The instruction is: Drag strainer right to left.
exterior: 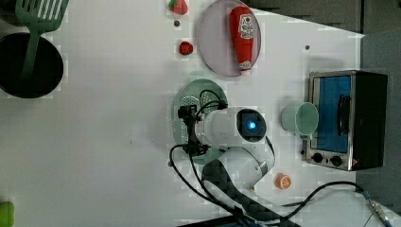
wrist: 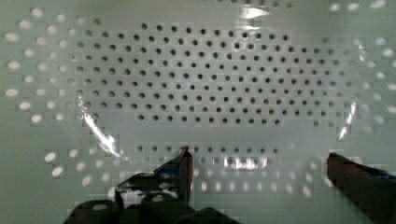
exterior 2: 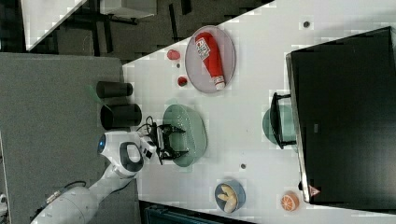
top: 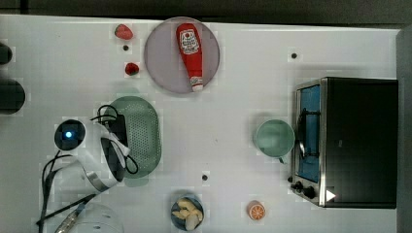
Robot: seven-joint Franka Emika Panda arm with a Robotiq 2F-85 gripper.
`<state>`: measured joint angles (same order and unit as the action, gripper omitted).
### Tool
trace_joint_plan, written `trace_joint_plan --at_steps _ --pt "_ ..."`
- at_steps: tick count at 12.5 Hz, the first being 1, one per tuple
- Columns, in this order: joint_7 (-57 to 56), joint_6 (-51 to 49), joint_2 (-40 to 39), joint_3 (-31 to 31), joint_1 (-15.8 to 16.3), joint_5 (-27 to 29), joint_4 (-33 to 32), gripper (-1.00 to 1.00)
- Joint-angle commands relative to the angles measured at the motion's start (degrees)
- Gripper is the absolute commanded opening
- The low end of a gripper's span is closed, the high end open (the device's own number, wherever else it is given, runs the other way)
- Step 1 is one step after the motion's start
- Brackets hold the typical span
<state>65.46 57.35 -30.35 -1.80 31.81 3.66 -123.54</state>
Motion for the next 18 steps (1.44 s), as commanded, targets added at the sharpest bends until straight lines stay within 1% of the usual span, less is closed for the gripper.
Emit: trace_joint_plan --at_steps 1,5,7,11,14,16,18 --pt "2.9 -0.6 -0.6 -1.4 -0.4 3.1 4.3 1.0" --pt "3.2 -1.1 -3.3 -2.5 1.8 10.0 9.2 1.0" --pt "4.6 -1.8 -5.0 -2.5 3.3 12.6 12.4 1.0" --pt "4.9 -1.8 -7.1 -2.3 5.9 13.0 16.1 1.0" --pt "7.4 -1.5 -7.5 -2.4 7.0 13.3 16.7 1.0" --pt "9.7 0.9 -7.7 -2.4 7.9 13.3 17.5 1.0" --pt "8.1 0.6 -7.1 -1.9 8.2 12.2 17.4 1.0"
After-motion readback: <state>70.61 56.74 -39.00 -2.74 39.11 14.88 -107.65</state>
